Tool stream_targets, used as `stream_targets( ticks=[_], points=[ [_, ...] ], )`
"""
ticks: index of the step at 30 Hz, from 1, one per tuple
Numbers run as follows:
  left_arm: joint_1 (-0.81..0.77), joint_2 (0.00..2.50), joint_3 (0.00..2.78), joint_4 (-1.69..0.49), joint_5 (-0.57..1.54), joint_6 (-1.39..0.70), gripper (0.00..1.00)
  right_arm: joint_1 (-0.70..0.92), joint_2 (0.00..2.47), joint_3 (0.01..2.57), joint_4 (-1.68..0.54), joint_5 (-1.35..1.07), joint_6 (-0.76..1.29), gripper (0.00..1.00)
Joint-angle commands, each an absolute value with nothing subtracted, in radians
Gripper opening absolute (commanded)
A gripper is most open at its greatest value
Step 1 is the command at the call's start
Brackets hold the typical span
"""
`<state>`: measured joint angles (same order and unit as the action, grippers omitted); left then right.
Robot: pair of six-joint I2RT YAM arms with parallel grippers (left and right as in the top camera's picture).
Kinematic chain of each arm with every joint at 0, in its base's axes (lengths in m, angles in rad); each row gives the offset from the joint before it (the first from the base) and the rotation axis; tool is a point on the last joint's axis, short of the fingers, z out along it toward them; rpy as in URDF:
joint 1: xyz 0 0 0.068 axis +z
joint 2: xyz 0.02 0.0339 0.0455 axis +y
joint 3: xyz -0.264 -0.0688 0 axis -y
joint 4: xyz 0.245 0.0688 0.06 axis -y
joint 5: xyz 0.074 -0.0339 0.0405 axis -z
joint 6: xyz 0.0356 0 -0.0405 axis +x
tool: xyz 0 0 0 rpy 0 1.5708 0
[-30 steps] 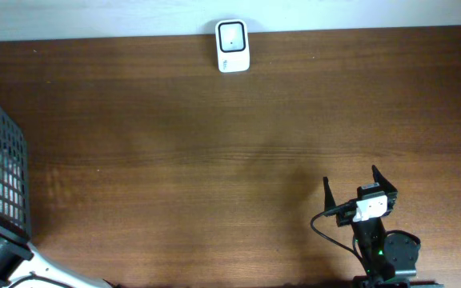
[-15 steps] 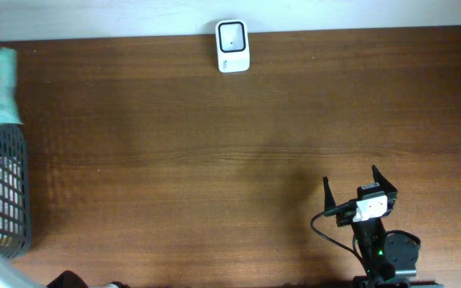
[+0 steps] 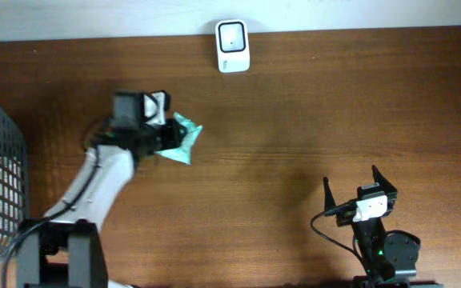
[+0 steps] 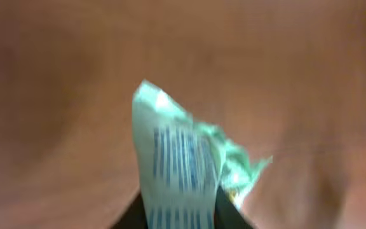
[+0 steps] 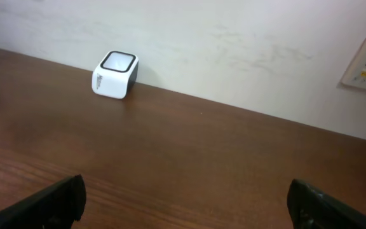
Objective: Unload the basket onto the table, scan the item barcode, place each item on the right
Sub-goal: 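Place the mint-green sachet on the table center with the left gripper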
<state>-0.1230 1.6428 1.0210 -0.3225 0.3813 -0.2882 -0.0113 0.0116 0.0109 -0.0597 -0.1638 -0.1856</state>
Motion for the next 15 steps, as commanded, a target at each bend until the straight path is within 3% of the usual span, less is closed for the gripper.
stream_targets(
  ticks=[1, 4, 6, 9, 10, 11, 13, 15],
  points=[
    [-0.234, 1.621, 0.908, -0.113, 0.316, -0.503, 0.03, -0.005, 0.006, 0.006, -0.064, -0.173, -0.179, 0.98],
    [-0.317, 1.621, 0.896, -0.039, 0.250, -0.563, 0.05, -0.005, 0.006, 0.006, -0.064, -0.173, -0.179, 0.98],
    [-0.366, 1.621, 0.896, -0.042, 0.157, -0.576, 0.12, -0.005, 0.006, 0.006, -0.064, -0.173, -0.179, 0.98],
    [-0.386, 1.621, 0.896, -0.046, 0.133, -0.575, 0.33, -0.005, 0.006, 0.006, -0.064, -0.173, -0.179, 0.98],
    [-0.386, 1.621, 0.896, -0.046, 0.133, -0.575, 0.55, -0.005, 0.006, 0.006, -0.064, -0.173, -0.179, 0.98],
    [-0.386, 1.621, 0.896, -0.046, 0.133, -0.575, 0.66, -0.005, 0.006, 0.006, -0.064, -0.173, -0.179, 0.98],
    [-0.386, 1.621, 0.896, -0.047, 0.133, -0.575, 0.78, -0.005, 0.006, 0.006, -0.064, -0.173, -0.179, 0.98],
    [-0.385, 1.621, 0.896, -0.054, 0.133, -0.573, 0.82, -0.005, 0.006, 0.006, -0.064, -0.173, -0.179, 0.98]
  ],
)
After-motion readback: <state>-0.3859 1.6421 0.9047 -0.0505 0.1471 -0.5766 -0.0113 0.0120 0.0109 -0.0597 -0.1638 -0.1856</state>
